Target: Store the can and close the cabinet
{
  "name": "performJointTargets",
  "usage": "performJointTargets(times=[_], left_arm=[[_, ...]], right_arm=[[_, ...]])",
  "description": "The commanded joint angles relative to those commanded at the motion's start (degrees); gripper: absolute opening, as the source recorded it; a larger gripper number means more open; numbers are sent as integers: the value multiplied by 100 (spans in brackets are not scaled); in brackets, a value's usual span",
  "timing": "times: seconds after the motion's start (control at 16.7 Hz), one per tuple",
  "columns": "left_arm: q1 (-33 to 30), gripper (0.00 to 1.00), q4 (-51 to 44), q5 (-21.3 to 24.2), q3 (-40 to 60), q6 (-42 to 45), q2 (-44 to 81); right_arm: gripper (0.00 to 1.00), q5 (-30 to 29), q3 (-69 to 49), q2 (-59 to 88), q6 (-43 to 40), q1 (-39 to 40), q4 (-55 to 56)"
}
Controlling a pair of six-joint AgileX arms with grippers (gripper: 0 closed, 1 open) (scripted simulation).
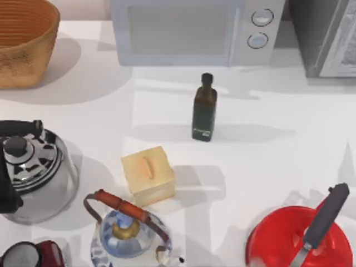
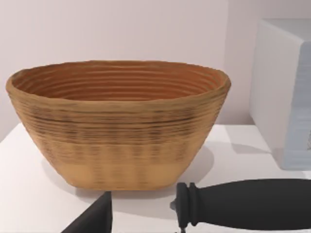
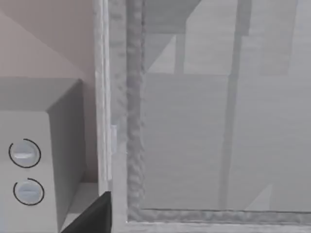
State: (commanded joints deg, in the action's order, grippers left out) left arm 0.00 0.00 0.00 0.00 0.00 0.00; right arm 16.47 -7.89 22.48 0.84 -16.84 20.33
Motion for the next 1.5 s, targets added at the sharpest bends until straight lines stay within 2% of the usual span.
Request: performJointTargets(times=[0.48, 0.78, 0.96, 1.26, 1.5], left_arm=[[0, 100, 0, 0, 0, 0, 0], [0, 100, 0, 0, 0, 0, 0], [0, 100, 0, 0, 0, 0, 0], [0, 100, 0, 0, 0, 0, 0], [0, 100, 0, 0, 0, 0, 0]], right_arm=[[100, 2614, -986, 4777, 54, -2588, 3547], [100, 3835, -1265, 6372, 45, -3872, 4704], [100, 4144, -1319, 6640, 45, -4189, 4842], [100, 4130, -1302, 6625, 44, -4168, 4821], [100, 4168, -1874, 6629, 29, -4277, 4224]])
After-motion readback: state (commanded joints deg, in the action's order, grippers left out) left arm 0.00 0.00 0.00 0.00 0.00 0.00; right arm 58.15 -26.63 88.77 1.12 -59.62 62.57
